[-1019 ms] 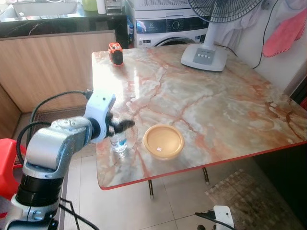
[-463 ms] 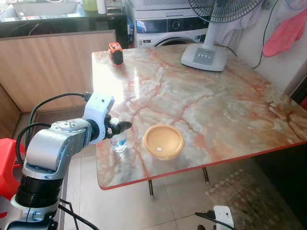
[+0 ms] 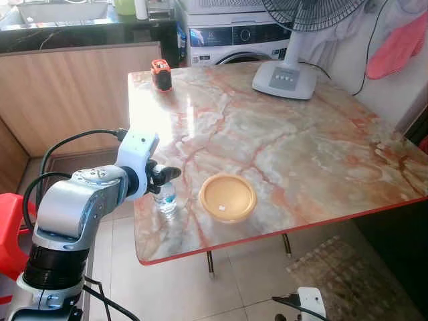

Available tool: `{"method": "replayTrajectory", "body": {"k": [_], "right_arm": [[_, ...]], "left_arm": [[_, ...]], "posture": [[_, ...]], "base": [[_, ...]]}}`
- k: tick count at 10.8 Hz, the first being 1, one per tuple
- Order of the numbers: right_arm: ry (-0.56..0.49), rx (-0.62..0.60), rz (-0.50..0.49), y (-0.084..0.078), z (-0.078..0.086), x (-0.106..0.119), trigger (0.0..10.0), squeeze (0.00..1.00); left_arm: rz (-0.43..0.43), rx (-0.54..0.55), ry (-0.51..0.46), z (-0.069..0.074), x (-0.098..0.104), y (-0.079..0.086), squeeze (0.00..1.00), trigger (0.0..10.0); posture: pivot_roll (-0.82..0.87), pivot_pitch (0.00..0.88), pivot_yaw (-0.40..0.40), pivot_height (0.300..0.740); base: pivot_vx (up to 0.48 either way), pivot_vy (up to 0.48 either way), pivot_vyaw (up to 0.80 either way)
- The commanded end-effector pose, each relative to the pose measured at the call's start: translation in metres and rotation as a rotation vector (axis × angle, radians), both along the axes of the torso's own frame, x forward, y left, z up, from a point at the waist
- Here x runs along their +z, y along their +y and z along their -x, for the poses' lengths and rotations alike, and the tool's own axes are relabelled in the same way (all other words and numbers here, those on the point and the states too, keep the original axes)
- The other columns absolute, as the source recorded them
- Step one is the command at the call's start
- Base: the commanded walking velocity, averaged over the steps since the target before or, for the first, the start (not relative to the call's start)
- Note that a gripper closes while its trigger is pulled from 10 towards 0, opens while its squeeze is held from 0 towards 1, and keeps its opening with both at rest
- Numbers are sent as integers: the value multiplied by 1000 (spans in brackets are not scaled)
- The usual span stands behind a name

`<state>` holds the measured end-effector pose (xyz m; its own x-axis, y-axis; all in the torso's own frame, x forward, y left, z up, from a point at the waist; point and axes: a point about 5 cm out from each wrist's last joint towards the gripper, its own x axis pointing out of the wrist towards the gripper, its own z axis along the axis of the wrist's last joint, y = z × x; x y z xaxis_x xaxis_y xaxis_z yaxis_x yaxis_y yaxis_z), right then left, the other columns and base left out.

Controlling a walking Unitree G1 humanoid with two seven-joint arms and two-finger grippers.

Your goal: Restocking fridge

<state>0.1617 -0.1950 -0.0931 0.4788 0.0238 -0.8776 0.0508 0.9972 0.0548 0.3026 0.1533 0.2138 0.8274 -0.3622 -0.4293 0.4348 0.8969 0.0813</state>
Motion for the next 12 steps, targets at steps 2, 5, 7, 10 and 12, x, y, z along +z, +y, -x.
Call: {"method": "replayTrajectory", "body": {"k": [2,5,7,10,12], "right_arm": [[13,-19,-7,-2,2,-1,10000,0],[12,-20,-9,-3,2,0,10000,0],[10,-18,-11,-3,1,0,10000,0],[12,-7,-9,-3,1,0,10000,0],[12,-8,-10,-4,1,0,10000,0]], "left_arm": [[-15,25,8,1,-2,4,0,10000],[-42,28,14,2,-6,7,0,10000],[-47,38,7,1,-6,8,0,4314],[-47,36,2,0,-8,7,0,0],[-34,36,5,0,-8,5,0,0]], "posture": [[67,0,-36,740],[67,0,-39,740],[70,0,-44,740],[70,0,-45,740],[64,0,-48,740]], "base": [[0,0,0],[0,0,0],[0,0,0],[0,0,0],[0,0,0]]}}
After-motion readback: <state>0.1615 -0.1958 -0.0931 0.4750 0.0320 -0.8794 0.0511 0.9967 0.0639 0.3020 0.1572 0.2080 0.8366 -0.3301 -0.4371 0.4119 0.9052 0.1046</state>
